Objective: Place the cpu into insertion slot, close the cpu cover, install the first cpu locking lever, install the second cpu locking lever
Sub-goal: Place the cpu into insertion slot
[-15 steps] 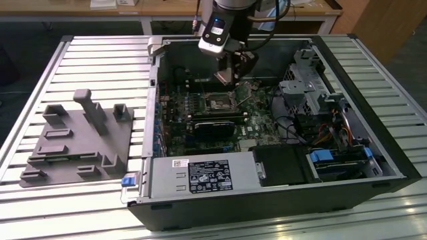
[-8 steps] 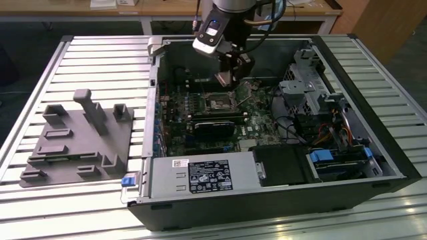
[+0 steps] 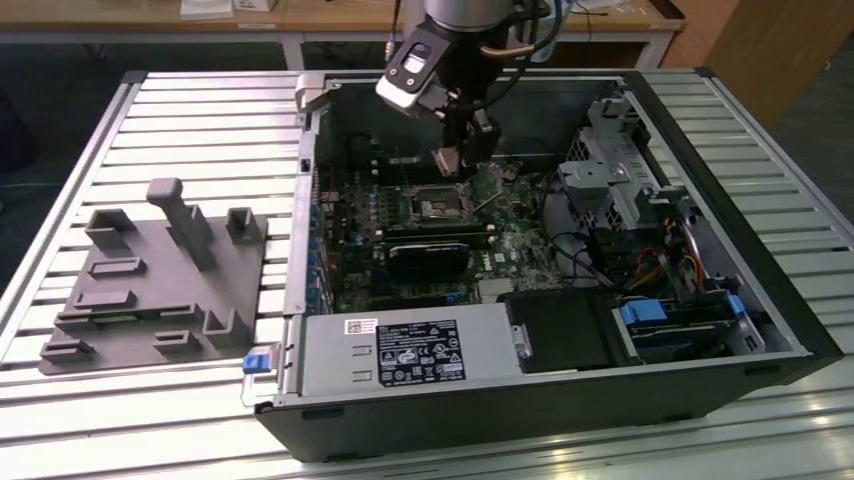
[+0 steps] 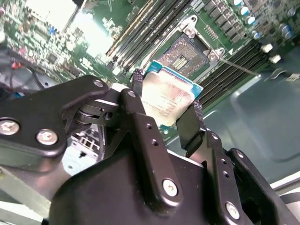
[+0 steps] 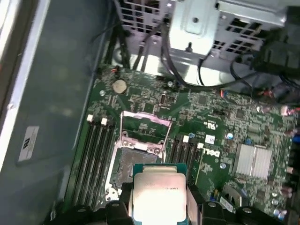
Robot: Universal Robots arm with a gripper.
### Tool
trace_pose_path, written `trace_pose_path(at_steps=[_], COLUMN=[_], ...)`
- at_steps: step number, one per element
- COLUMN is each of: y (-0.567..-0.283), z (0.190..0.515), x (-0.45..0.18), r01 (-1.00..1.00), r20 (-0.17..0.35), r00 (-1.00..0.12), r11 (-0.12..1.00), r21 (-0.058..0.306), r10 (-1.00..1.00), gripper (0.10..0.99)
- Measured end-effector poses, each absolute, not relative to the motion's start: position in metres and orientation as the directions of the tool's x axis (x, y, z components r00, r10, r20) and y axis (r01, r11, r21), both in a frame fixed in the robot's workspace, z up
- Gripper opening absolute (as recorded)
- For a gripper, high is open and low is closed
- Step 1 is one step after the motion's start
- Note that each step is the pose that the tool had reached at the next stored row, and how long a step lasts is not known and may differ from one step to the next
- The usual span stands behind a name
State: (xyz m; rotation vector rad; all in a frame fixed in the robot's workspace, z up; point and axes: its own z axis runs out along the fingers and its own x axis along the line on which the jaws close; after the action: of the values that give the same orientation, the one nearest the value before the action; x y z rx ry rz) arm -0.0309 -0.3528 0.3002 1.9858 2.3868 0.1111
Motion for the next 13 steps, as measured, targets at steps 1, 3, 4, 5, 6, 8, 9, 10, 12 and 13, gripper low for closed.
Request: trace_pose_path(at_steps=[1, 3, 4, 5, 6, 8, 9, 10, 12, 13], y=[-0.353, -0.353, -0.353, -0.353, -0.353, -0.352, -0.352, -0.352, -0.351, -0.351], z=[0.299, 0.298, 0.297, 0.296, 0.294, 0.293, 0.292, 0.291, 0.290, 0.289], x=[-0.031, -0.031, -0.032, -0.032, -0.032, -0.032, -0.032, -0.032, -0.033, -0.034], r01=[0.984, 0.988, 0.989, 0.991, 0.992, 0.993, 0.994, 0.994, 0.994, 0.994], r20=[0.019, 0.019, 0.019, 0.019, 0.019, 0.019, 0.018, 0.018, 0.018, 0.018], r00=[-0.165, -0.139, -0.128, -0.115, -0.103, -0.085, -0.077, -0.070, -0.059, -0.055], r11=[0.164, 0.137, 0.126, 0.114, 0.102, 0.083, 0.075, 0.068, 0.057, 0.053], r21=[0.077, 0.077, 0.077, 0.077, 0.078, 0.081, 0.083, 0.086, 0.093, 0.097], r10=[0.986, 0.990, 0.992, 0.993, 0.994, 0.996, 0.997, 0.997, 0.998, 0.998], gripper=[0.537, 0.537, 0.537, 0.537, 0.537, 0.537, 0.537, 0.537, 0.537, 0.537])
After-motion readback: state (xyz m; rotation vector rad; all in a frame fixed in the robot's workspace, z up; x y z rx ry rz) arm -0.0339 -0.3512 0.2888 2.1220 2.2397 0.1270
